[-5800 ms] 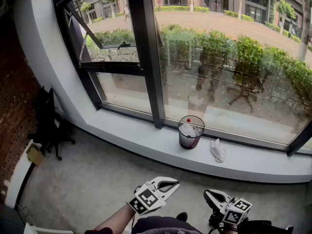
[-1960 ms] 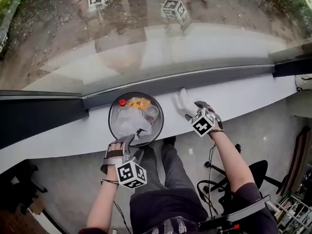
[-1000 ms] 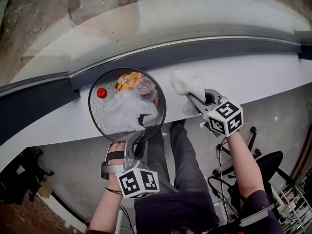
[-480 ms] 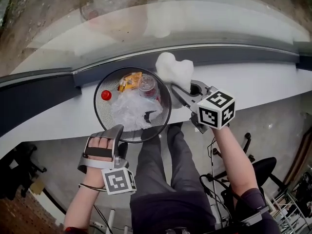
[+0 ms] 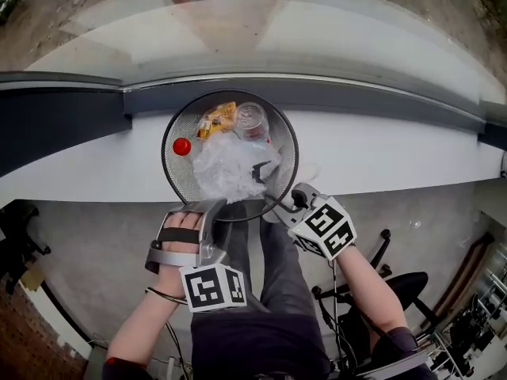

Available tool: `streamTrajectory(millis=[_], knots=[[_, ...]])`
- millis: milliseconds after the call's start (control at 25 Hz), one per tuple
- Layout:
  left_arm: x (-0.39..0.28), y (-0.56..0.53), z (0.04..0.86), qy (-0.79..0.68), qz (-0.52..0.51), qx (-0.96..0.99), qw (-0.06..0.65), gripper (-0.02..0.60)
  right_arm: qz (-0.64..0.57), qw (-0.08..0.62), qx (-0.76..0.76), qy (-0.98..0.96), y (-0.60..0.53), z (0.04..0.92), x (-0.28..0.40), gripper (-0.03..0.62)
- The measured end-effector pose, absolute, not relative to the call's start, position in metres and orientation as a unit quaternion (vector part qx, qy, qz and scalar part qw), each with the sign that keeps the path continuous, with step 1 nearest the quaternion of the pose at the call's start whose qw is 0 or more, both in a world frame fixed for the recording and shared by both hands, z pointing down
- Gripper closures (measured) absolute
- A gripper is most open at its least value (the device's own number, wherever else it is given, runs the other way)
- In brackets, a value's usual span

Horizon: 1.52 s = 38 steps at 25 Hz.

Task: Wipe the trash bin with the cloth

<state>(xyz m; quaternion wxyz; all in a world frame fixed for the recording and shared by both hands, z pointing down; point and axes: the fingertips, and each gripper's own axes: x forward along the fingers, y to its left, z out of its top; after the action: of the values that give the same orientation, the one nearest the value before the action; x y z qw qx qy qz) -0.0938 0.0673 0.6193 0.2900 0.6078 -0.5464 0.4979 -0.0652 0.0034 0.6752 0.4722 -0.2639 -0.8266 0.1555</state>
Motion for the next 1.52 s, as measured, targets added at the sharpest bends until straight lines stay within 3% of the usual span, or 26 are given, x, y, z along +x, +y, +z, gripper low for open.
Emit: streamTrajectory(millis=[400, 440, 480, 520, 680, 760, 840, 1080, 1360, 1520], knots=[[-0.079, 0.054, 0.581, -0.57, 0.38, 0.667, 0.294, 0.46, 0.186, 0.463, -0.311, -0.809, 0.04, 0.659, -0.05, 0.545], [-0.087, 0.061, 0.576, -0.572, 0.374, 0.666, 0.299, 0.422, 0.181, 0.465, -0.308, -0.81, 0.03, 0.658, -0.05, 0.545], [-0.098, 0.071, 0.575, -0.571, 0.387, 0.658, 0.302, 0.339, 0.171, 0.466, -0.3, -0.815, 0.016, 0.657, -0.051, 0.545], [-0.11, 0.081, 0.579, -0.563, 0.421, 0.647, 0.296, 0.298, 0.161, 0.468, -0.286, -0.821, -0.001, 0.655, -0.054, 0.545], [-0.138, 0.111, 0.619, -0.48, 0.578, 0.617, 0.234, 0.293, 0.175, 0.452, -0.167, -0.858, -0.079, 0.643, -0.081, 0.545], [-0.136, 0.109, 0.626, -0.47, 0.582, 0.624, 0.224, 0.298, 0.163, 0.439, -0.117, -0.876, -0.103, 0.639, -0.093, 0.545], [-0.135, 0.104, 0.626, -0.485, 0.567, 0.624, 0.232, 0.397, 0.127, 0.445, -0.112, -0.879, -0.103, 0.643, -0.101, 0.545], [-0.111, 0.094, 0.619, -0.537, 0.478, 0.612, 0.329, 0.437, 0.082, 0.493, -0.24, -0.832, 0.001, 0.666, -0.073, 0.545], [-0.075, 0.053, 0.606, -0.607, 0.309, 0.594, 0.427, 0.463, 0.068, 0.456, -0.347, -0.817, 0.087, 0.649, -0.038, 0.545], [-0.082, 0.06, 0.597, -0.606, 0.315, 0.602, 0.414, 0.465, 0.094, 0.463, -0.33, -0.817, 0.075, 0.654, -0.04, 0.545]])
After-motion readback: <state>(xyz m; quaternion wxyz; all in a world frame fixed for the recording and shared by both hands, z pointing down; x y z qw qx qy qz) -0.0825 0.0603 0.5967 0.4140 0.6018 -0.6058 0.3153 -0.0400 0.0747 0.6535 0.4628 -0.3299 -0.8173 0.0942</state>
